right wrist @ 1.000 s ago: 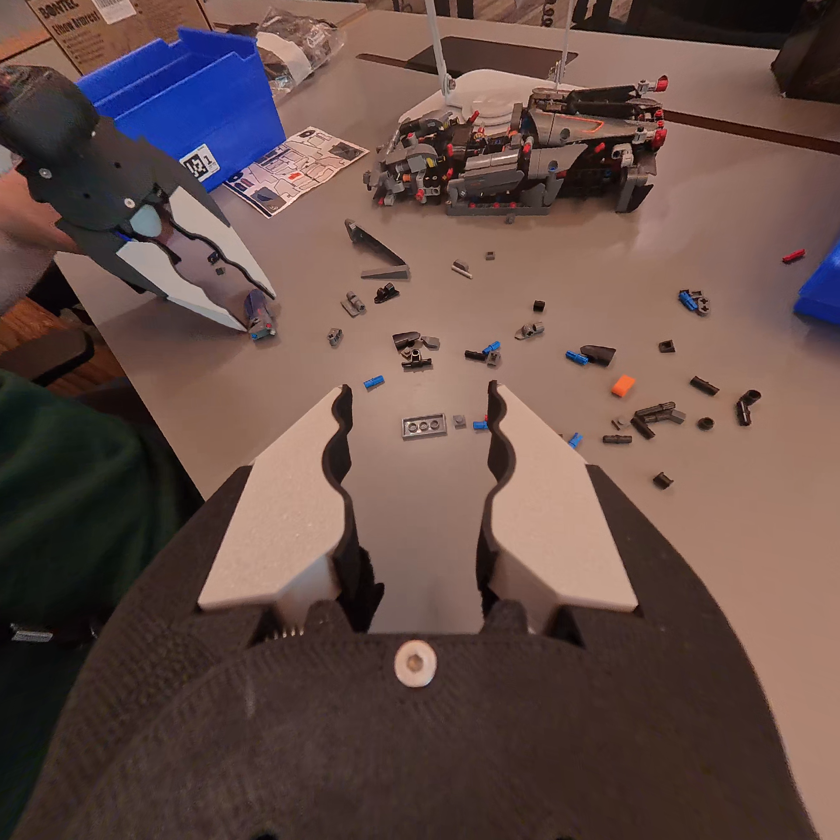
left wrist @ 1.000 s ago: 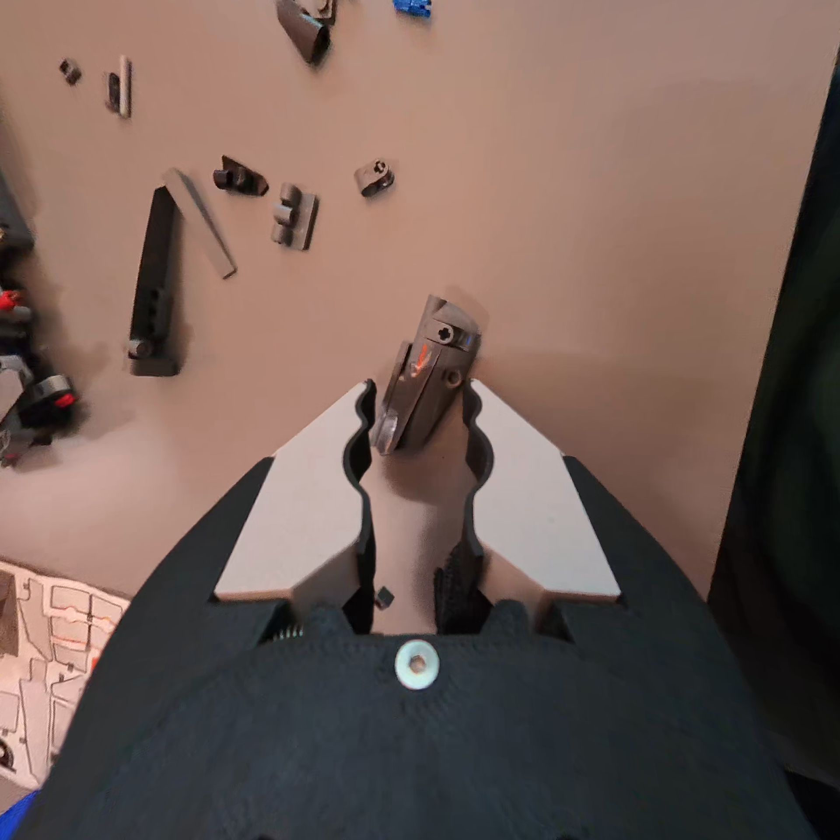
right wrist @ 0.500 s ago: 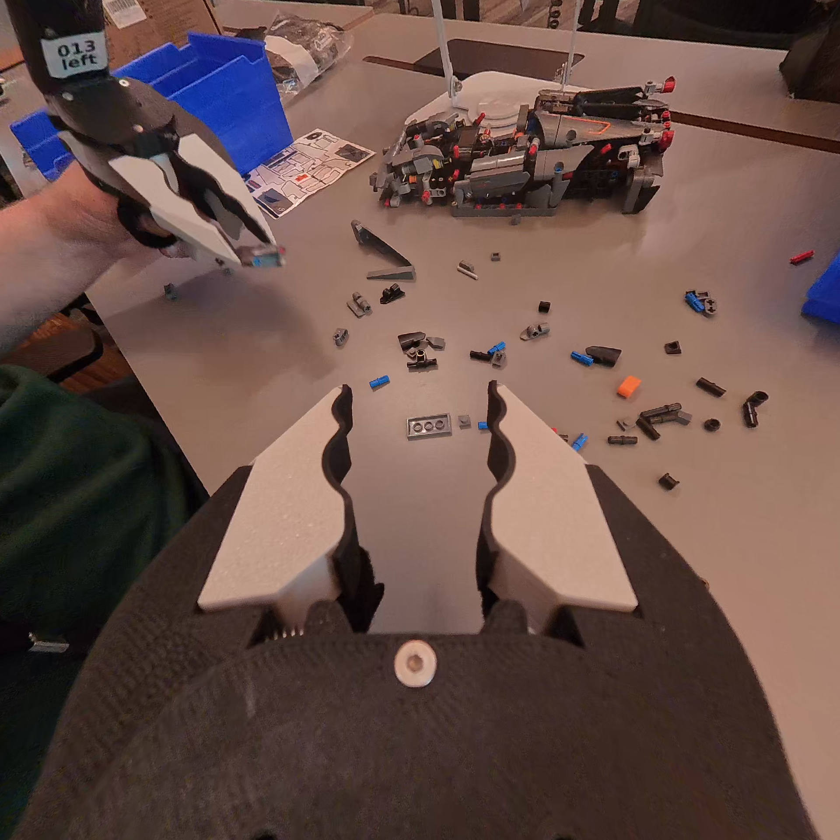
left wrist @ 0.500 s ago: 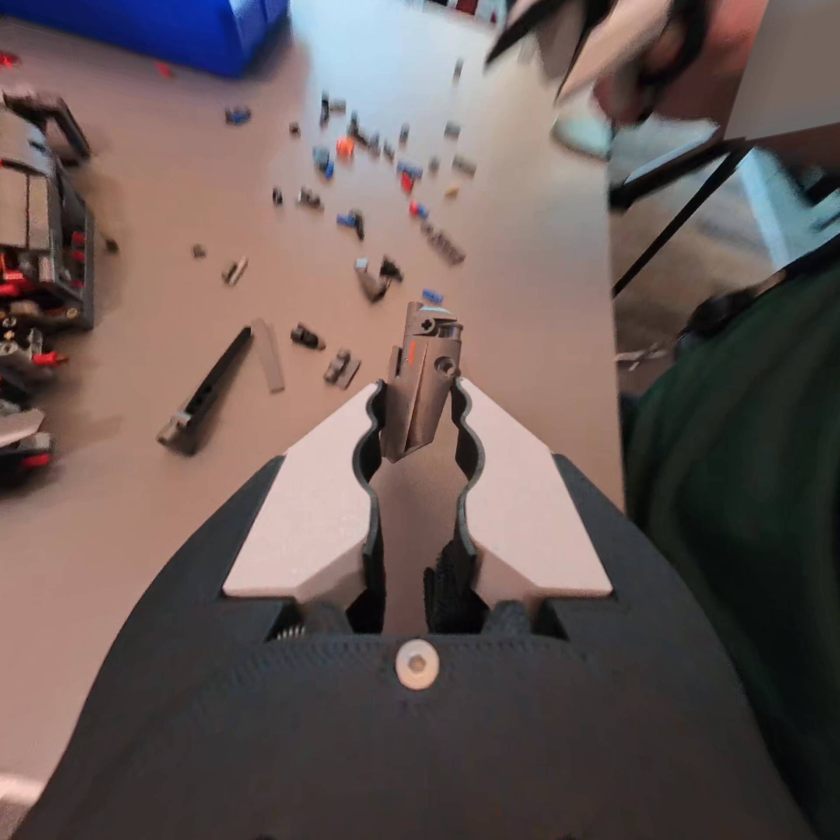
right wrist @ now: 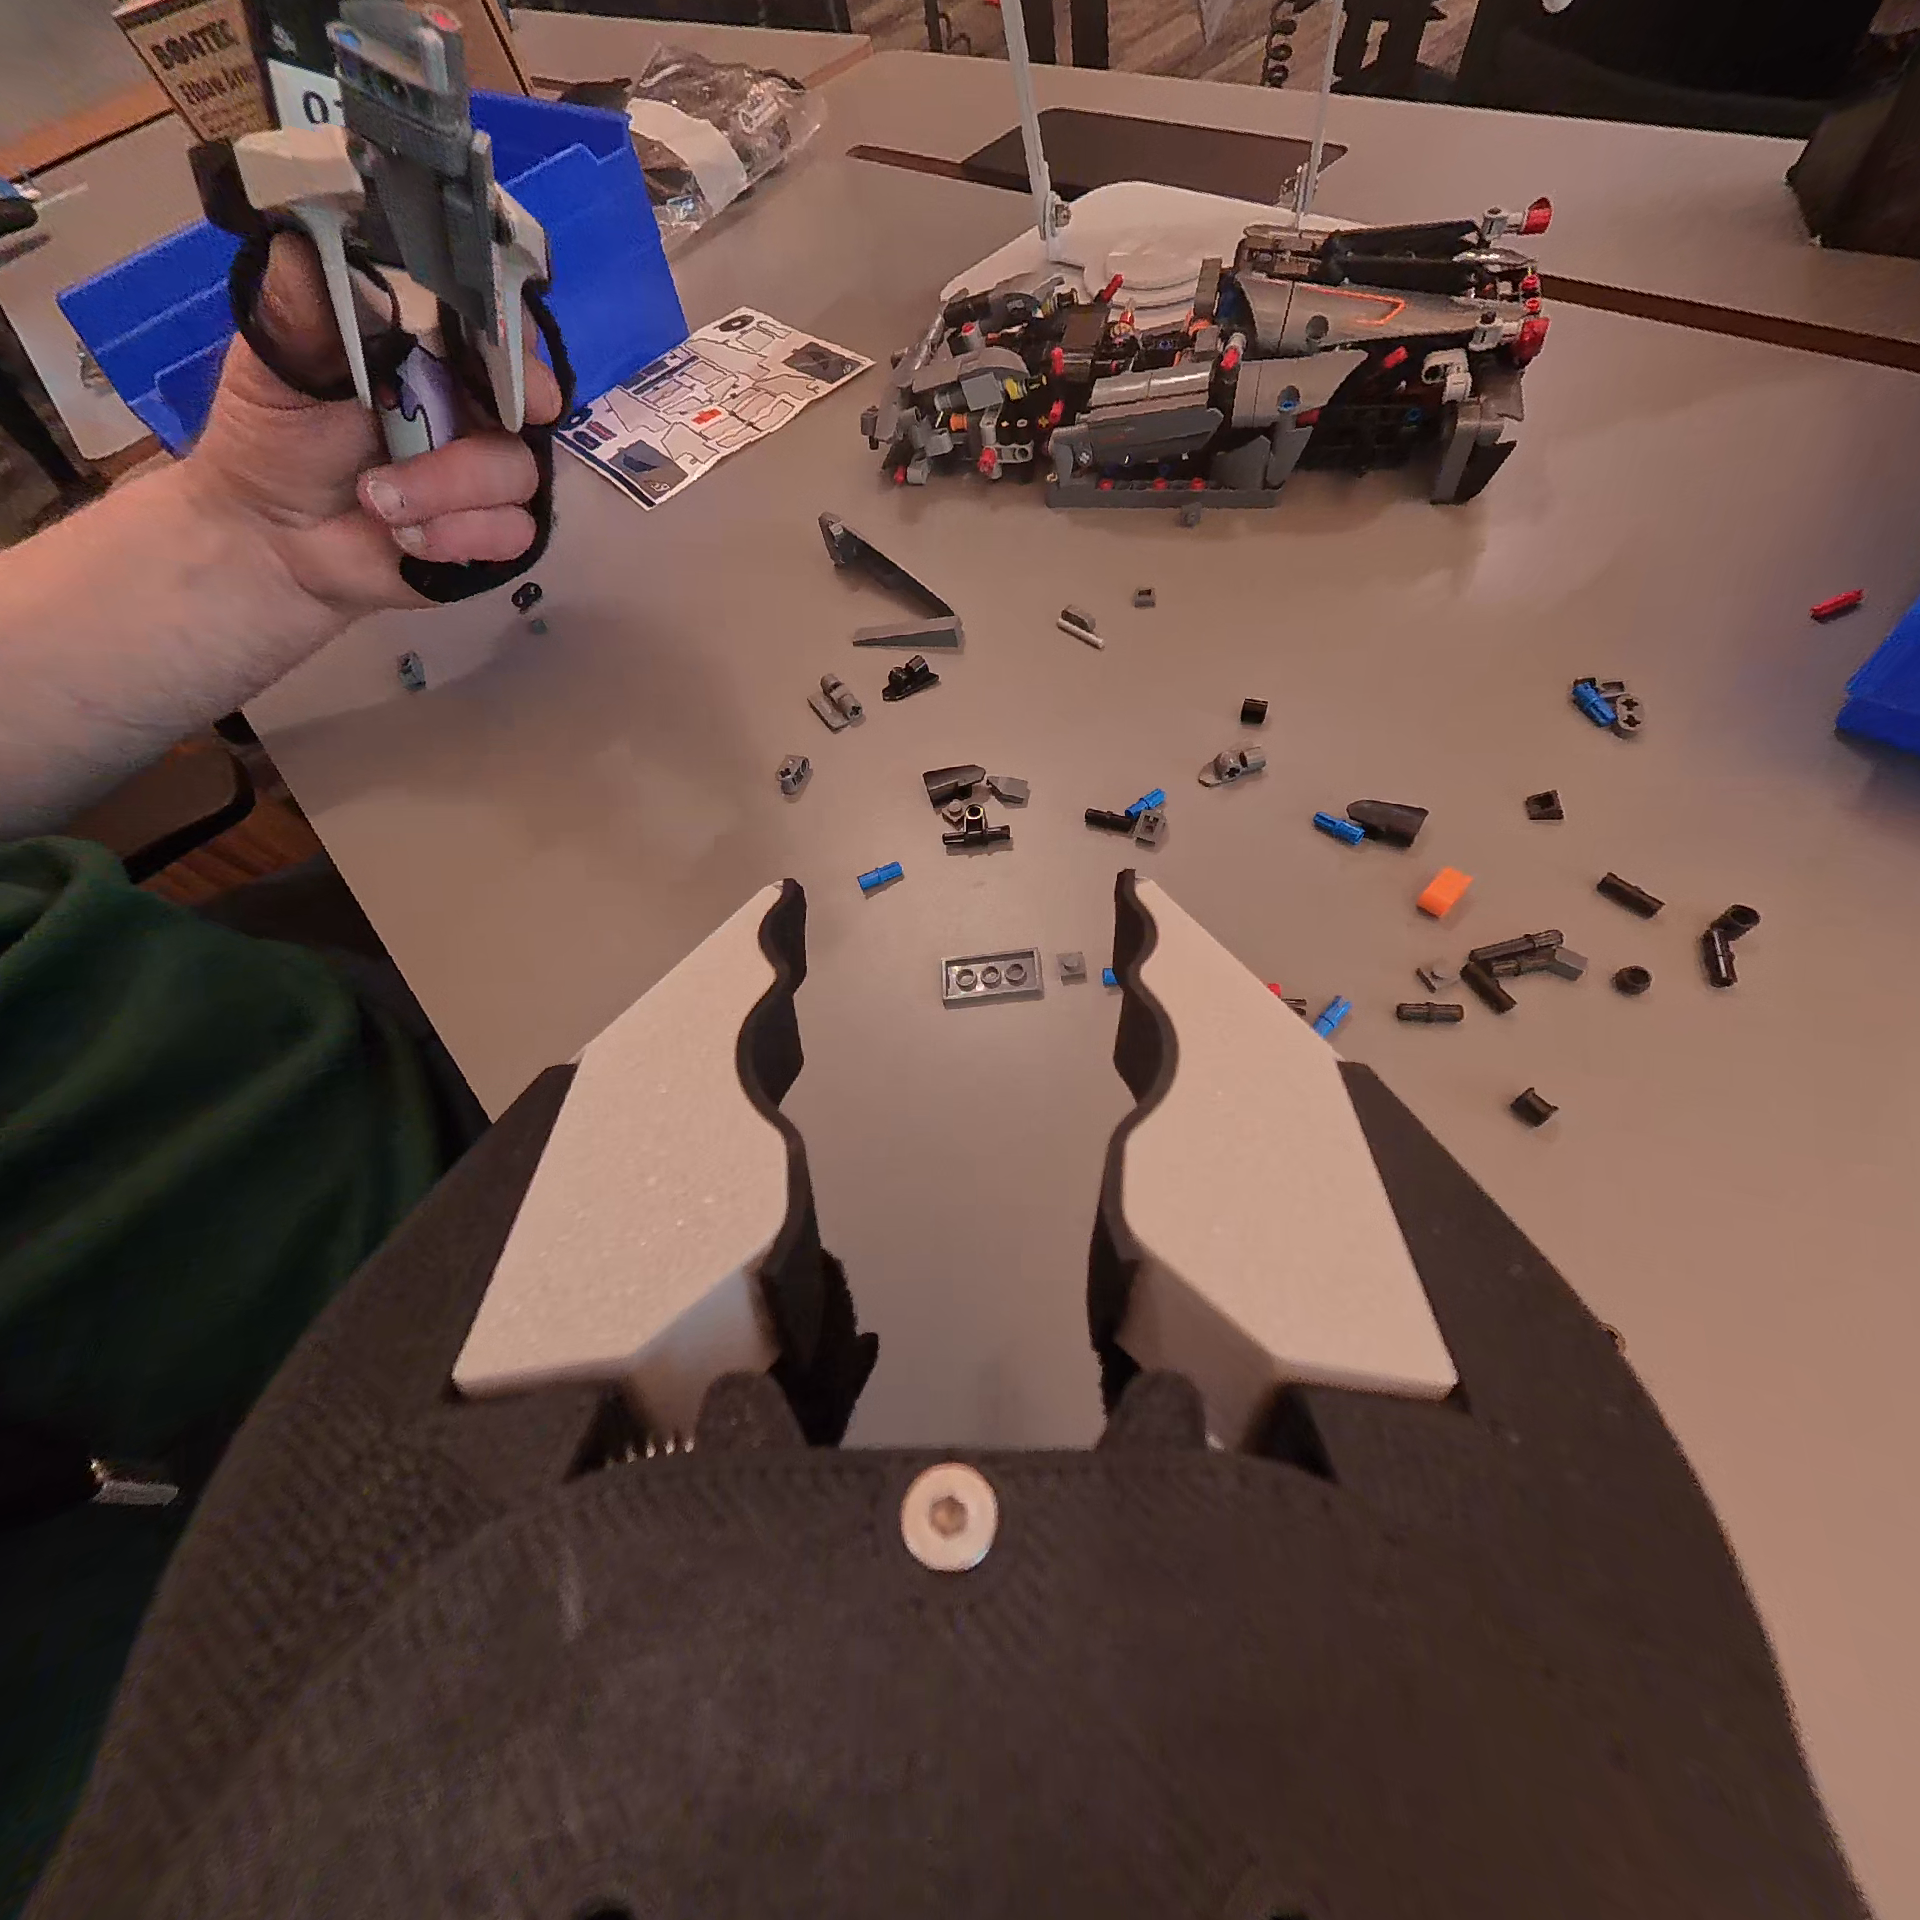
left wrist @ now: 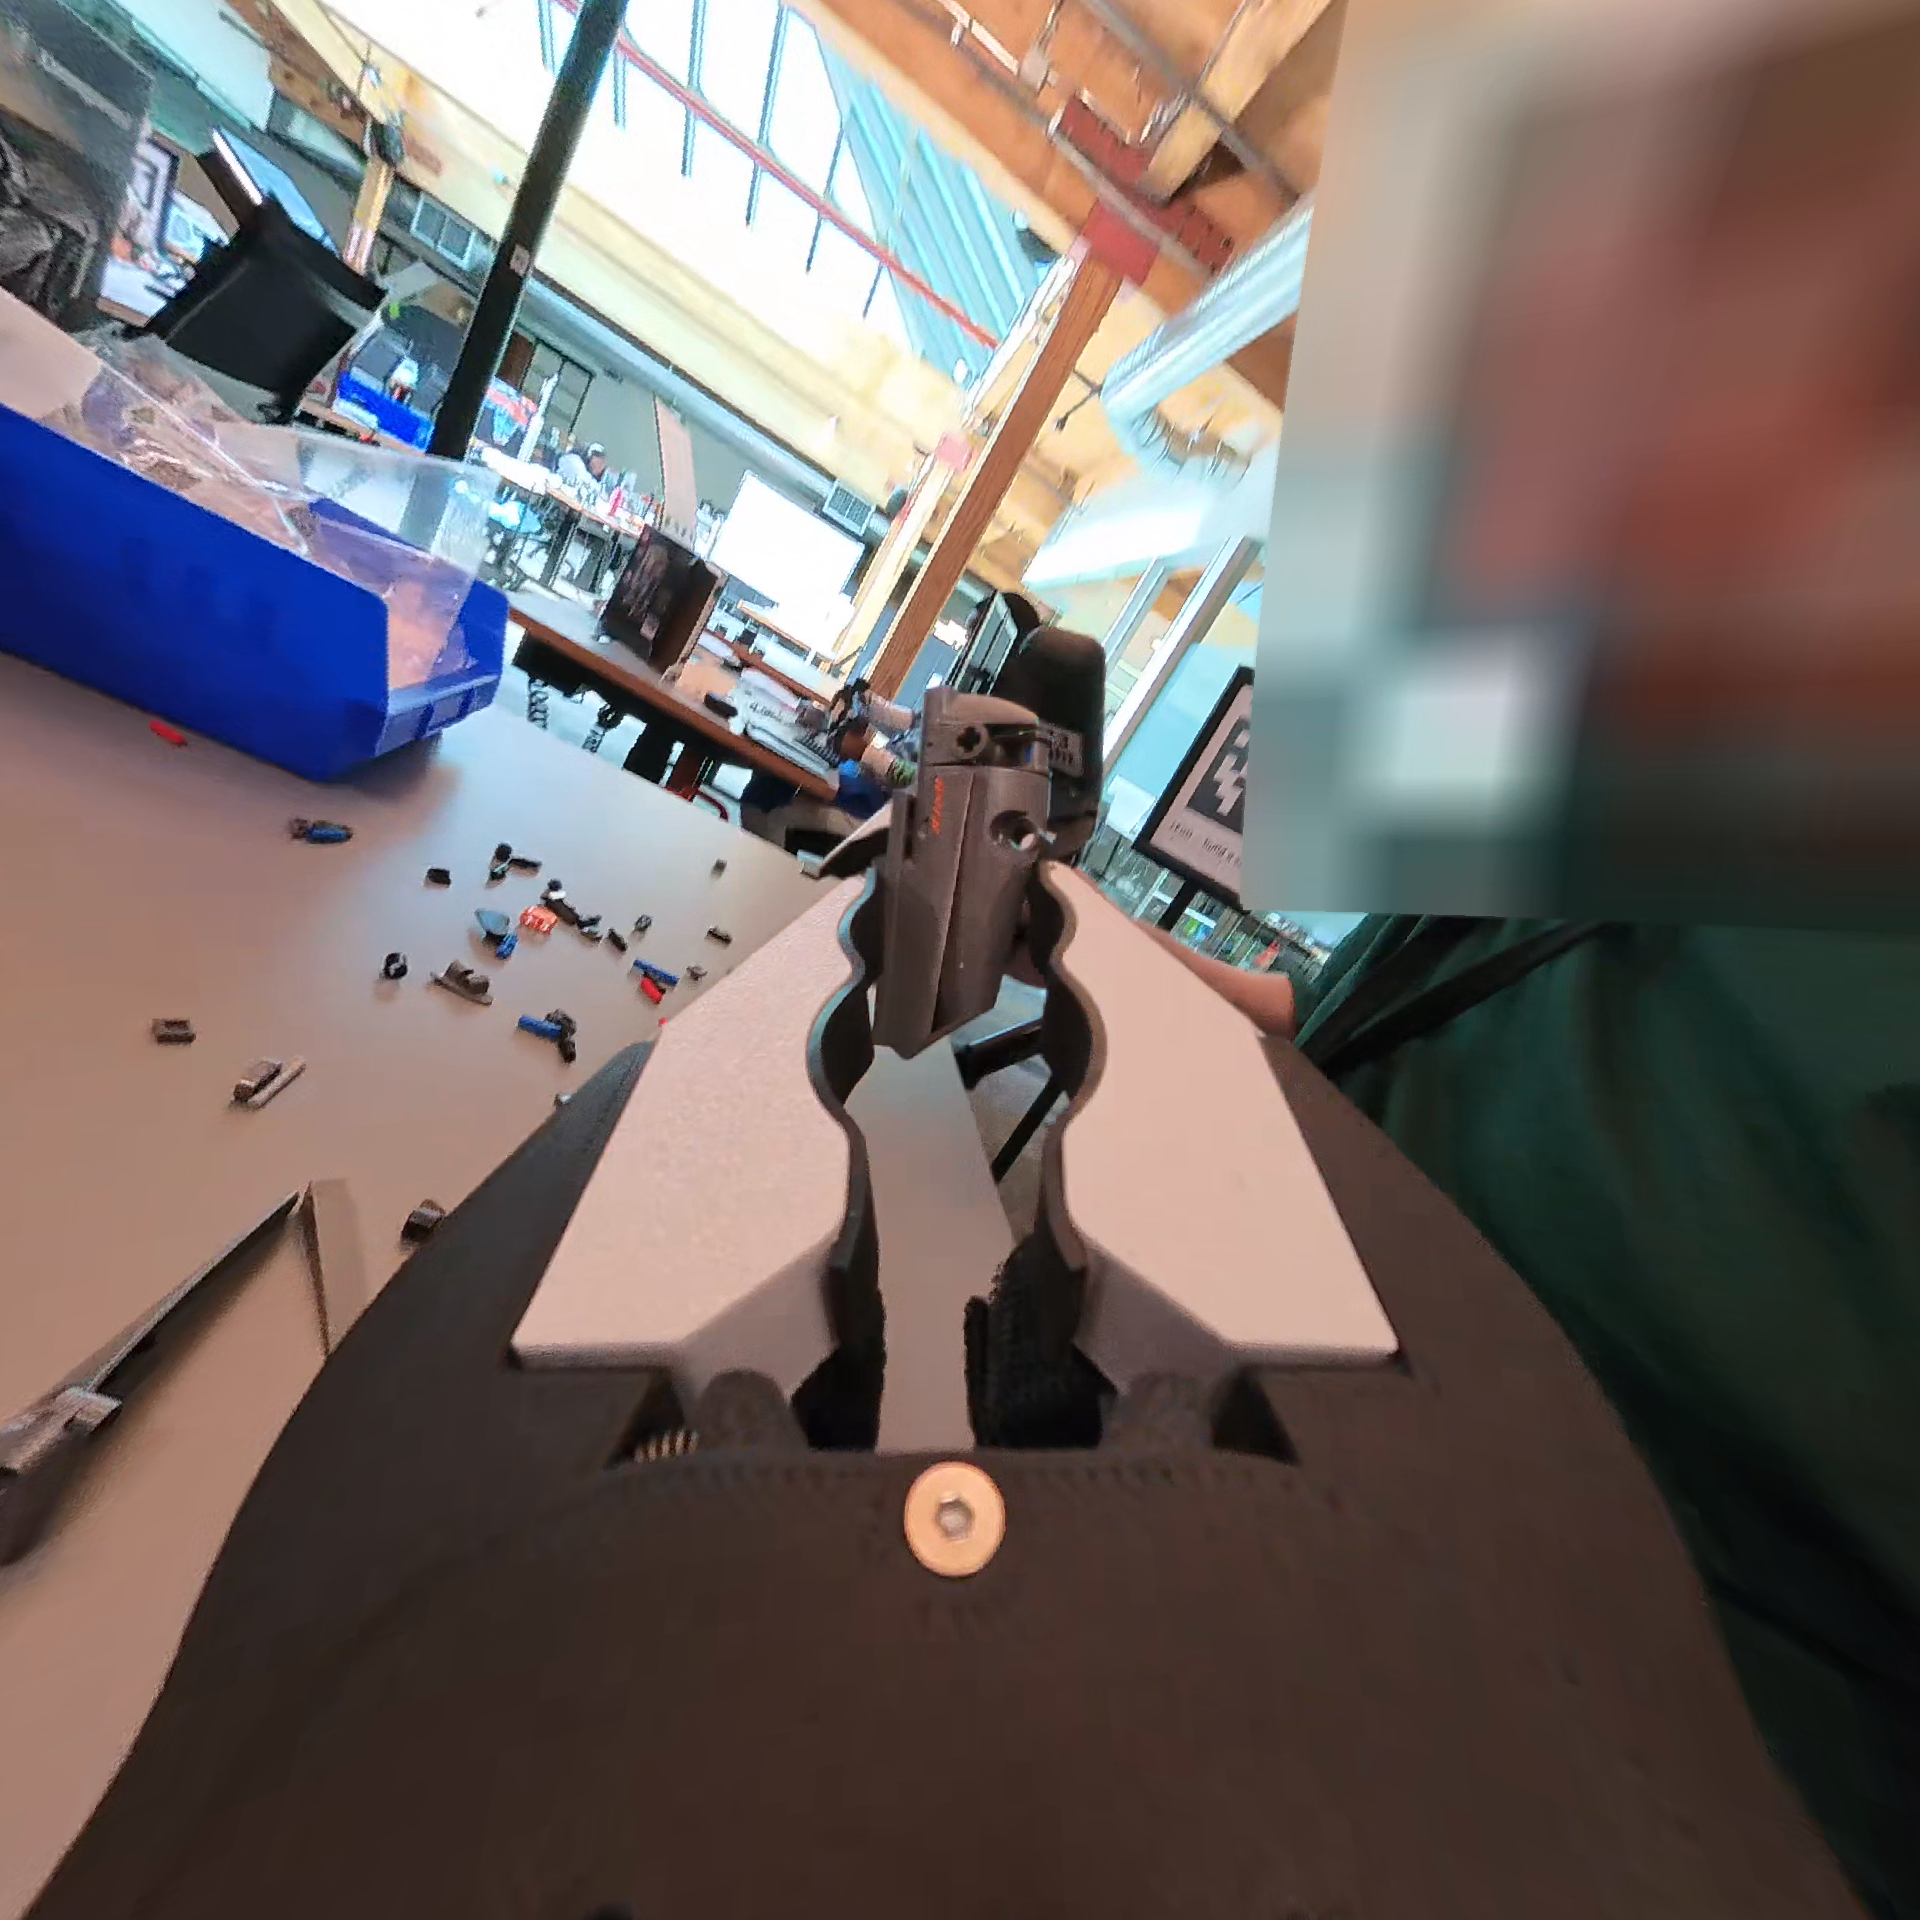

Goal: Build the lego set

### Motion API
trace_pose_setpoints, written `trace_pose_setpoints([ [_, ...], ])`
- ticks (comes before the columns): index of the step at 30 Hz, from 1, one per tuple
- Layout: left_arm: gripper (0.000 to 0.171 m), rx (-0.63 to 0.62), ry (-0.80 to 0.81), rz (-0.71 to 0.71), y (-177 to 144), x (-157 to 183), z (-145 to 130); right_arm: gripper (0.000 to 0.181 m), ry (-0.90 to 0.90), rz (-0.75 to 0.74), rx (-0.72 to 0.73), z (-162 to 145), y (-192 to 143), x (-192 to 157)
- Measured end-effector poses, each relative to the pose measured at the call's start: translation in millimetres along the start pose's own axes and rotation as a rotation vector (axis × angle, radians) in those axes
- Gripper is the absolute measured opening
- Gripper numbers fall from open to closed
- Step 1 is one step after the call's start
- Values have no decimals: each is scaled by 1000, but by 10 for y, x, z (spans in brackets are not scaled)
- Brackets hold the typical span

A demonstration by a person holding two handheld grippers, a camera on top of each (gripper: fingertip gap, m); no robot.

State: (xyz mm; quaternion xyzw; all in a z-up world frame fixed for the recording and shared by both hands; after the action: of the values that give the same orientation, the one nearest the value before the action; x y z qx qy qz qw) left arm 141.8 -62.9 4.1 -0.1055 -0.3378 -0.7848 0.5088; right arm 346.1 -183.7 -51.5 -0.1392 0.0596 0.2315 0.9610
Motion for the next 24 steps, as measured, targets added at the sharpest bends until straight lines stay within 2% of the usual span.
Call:
trace_pose_setpoints([
  [3, 25, 35, -22, -2, -12, -14, 44, 58, 1, 2, 2, 3, -5, -3],
  [5, 25, 2, 5, 36, -21, -52, 7, 58, 0, 2, 1, 1, -5, -5],
  [9, 25, -209, 158, 172, -34, -153, -253, 58, 3, 4, -3, -10, -4, -3],
  [13, 25, -518, 368, 303, -79, -251, -663, 58, 7, 5, -6, -21, -1, 2],
  [18, 26, -826, 571, 379, -137, -355, -1132, 58, 9, 7, -9, -29, 1, -1],
  [24, 25, -1021, 684, 382, -178, -467, -1519, 58, 5, 6, -7, -20, -12, -2],
])
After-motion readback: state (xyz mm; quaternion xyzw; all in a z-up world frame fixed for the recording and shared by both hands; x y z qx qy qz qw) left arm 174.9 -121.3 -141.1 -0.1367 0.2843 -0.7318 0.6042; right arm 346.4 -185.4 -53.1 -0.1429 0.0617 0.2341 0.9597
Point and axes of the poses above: each gripper's, where its closed fingertips meet, y out along the fingers, z out of its top, x = y × z across the jaws, the point moved 2 cm from there along -y, back along the fingers, and after that the axes turned 13 degrees about x, right-handed, at the moved point
